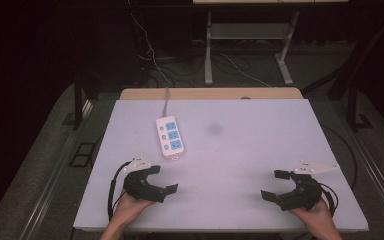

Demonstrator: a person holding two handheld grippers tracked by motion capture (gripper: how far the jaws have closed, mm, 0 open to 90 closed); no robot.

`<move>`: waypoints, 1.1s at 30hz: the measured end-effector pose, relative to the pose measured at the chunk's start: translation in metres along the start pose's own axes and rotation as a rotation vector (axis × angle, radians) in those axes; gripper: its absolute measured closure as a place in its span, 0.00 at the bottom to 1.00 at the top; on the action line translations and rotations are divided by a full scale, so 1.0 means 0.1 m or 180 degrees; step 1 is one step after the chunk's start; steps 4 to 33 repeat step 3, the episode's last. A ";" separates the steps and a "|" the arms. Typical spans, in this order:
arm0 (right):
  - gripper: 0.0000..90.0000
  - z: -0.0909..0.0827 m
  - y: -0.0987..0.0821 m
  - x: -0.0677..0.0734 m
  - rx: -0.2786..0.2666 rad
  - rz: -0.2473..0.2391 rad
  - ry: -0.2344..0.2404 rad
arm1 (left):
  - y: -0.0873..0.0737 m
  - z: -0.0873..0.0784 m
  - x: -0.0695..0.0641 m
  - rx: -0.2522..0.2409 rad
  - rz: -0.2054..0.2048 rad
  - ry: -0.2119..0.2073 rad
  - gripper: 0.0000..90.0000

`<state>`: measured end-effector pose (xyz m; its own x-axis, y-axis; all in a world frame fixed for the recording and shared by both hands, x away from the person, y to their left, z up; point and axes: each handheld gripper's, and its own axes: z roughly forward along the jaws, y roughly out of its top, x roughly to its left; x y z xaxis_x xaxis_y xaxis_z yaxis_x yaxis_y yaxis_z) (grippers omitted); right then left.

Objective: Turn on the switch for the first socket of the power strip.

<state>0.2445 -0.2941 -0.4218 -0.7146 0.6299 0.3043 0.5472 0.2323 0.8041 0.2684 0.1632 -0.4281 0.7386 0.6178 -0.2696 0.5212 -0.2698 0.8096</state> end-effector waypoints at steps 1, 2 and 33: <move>0.00 0.00 0.00 0.00 0.0001 0.0002 0.0002 | 0.00 0.01 -0.01 0.0020 0.0016 -0.0009 0.00; 0.00 0.00 0.00 0.00 0.0004 0.0004 0.0003 | 0.00 0.01 -0.01 0.0033 0.0038 -0.0024 0.00; 0.00 0.00 0.00 0.00 0.0005 0.0006 0.0004 | -0.01 0.02 -0.02 0.0040 0.0046 -0.0035 0.00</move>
